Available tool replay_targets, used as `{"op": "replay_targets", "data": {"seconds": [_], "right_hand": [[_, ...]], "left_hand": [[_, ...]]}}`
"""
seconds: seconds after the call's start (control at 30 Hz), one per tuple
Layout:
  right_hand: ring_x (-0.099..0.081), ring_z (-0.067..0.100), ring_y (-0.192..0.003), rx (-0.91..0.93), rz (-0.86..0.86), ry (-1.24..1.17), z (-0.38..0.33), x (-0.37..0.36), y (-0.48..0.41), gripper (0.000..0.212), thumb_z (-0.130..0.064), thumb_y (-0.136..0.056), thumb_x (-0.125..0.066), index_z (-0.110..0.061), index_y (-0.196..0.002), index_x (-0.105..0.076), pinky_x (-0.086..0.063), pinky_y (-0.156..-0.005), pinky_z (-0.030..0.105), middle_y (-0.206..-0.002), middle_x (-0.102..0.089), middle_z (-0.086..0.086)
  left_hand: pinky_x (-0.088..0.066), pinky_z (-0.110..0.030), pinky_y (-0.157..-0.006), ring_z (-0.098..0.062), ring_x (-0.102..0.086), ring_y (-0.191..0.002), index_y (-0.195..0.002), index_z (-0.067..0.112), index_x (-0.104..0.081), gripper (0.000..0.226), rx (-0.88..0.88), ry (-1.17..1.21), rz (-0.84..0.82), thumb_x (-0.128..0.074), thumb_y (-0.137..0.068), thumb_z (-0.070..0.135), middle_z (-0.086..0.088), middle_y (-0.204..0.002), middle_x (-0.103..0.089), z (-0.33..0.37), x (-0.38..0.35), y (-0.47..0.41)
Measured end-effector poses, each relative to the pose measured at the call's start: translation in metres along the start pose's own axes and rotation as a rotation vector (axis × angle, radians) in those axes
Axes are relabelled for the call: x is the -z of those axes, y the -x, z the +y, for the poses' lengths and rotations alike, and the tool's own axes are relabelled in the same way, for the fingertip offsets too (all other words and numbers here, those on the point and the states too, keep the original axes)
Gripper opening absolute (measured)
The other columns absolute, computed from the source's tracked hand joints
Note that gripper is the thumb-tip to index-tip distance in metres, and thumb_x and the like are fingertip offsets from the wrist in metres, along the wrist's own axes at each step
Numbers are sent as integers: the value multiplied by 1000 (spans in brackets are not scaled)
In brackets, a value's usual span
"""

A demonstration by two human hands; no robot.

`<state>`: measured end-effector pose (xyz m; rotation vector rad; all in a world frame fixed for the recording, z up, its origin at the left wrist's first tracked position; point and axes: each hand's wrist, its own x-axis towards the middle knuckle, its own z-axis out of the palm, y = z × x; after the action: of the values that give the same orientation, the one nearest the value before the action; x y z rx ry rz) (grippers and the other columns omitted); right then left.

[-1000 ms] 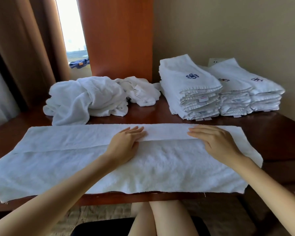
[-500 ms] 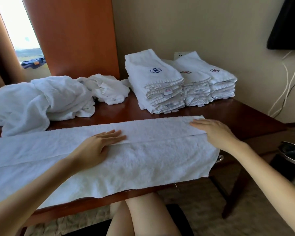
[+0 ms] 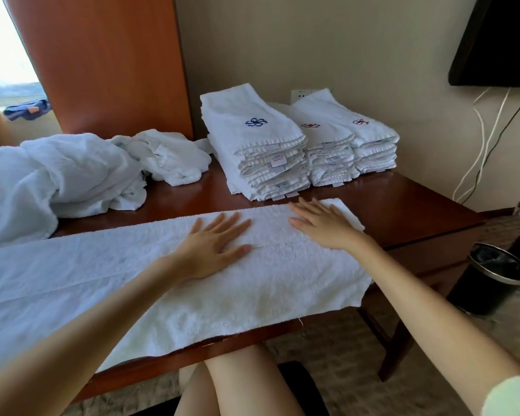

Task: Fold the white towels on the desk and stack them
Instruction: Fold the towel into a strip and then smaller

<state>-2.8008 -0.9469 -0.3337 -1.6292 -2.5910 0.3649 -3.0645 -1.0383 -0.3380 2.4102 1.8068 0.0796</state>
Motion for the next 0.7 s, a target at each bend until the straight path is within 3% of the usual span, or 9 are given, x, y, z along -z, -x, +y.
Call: {"op": "replay_targets", "data": {"seconds": [0.2, 0.3, 0.37, 0.47, 0.6, 0.7], "right_hand": [[8, 12, -149, 34, -10, 14, 10, 6, -33, 63, -62, -98, -20, -37, -154, -6, 3, -118, 41, -162, 5, -13], [-4, 14, -149, 91, 35, -188, 12, 12, -28, 58, -52, -101, -32, -30, -154, -19, -6, -117, 31, -162, -10, -8], [-24, 13, -144, 87, 160, -433, 18, 17, -11, 49, -40, -102, -42, -23, -148, -37, -19, -111, 23, -156, -31, -5], [-50, 13, -125, -14, 465, -487, 34, 15, 36, 33, -28, -100, -50, -20, -130, -59, -40, -101, 28, -134, -56, -3], [-57, 11, -109, -52, 727, -539, 37, -21, 109, 24, -14, -96, -55, -20, -115, -67, -46, -88, 27, -116, -61, -7], [-59, 11, -103, -224, 846, -515, 43, -50, 145, 24, -23, -94, -58, -23, -117, -62, -48, -79, 30, -113, -61, -10]], "left_hand": [[12, -47, -118, -14, 12, -148, -148, 49, 6, 75, 50, -19, -1, -7, -79, 77, 11, -161, 10, -3, 3, -19], [13, -52, -116, -19, 11, -148, -150, 47, 2, 67, 82, -15, -13, -14, -89, 70, 9, -161, 8, 1, 5, -19], [11, -55, -117, -20, 8, -149, -151, 45, -5, 60, 56, -2, 23, -19, -95, 62, 9, -162, 3, 10, 6, -16], [7, -51, -119, -15, 1, -149, -152, 42, -13, 57, -131, 14, 141, -21, -97, 57, 11, -161, -5, 47, 1, -9], [10, -46, -119, -15, 2, -149, -152, 37, -14, 58, -330, -27, 232, -29, -99, 53, 7, -162, -5, 123, -27, -4], [9, -47, -119, -17, 0, -149, -153, 31, -19, 56, -373, -84, 301, -38, -100, 39, 2, -162, -10, 163, -56, 0]]}}
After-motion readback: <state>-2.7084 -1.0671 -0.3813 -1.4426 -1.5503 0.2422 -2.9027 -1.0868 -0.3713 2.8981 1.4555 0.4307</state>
